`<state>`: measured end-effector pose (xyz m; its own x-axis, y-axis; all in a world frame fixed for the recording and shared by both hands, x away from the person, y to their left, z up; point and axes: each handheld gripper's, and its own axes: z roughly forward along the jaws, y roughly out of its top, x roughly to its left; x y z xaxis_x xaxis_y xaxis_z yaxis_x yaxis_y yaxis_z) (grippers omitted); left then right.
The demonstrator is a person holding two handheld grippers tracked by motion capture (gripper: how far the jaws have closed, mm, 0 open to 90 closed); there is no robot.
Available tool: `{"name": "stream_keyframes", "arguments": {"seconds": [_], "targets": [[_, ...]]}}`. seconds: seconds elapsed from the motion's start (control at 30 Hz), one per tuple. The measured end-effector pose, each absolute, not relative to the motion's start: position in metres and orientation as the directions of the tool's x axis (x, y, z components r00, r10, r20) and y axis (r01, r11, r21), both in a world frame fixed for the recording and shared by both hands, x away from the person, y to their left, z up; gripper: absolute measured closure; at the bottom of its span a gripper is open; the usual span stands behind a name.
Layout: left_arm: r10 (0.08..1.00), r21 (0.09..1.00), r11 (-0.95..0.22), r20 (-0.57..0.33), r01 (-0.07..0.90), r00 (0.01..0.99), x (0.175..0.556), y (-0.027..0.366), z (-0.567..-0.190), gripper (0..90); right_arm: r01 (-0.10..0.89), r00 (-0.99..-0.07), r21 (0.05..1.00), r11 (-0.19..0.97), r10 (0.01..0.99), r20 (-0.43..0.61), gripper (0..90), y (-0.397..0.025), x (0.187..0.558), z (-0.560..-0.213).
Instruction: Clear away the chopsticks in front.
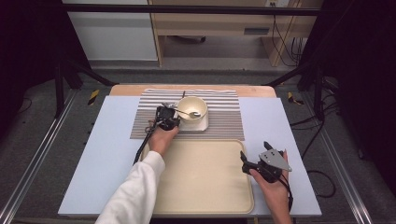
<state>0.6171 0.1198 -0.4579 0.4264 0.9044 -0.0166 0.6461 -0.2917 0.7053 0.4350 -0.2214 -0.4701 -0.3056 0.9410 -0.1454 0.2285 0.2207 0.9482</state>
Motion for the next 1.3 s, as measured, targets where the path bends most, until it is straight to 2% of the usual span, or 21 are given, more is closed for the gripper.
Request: {"name": "stream_keyframes", "arguments": {"seconds": [0.9, 1.3], "targets": [[0.928, 0.710, -0.222, -0.056, 0.668, 0.369, 0.6162, 0.1209, -0.4588, 83.2, 0.229, -0.310, 0.948, 0.222, 0.940, -0.145, 9.0, -0.2211, 0.4351, -0.4702], [0.940, 0.717, -0.218, -0.029, 0.662, 0.341, 0.6143, 0.1214, -0.4593, 85.6, 0.229, -0.314, 0.947, 0.227, 0.938, -0.149, 9.0, -0.2208, 0.4356, -0.4708]]}}
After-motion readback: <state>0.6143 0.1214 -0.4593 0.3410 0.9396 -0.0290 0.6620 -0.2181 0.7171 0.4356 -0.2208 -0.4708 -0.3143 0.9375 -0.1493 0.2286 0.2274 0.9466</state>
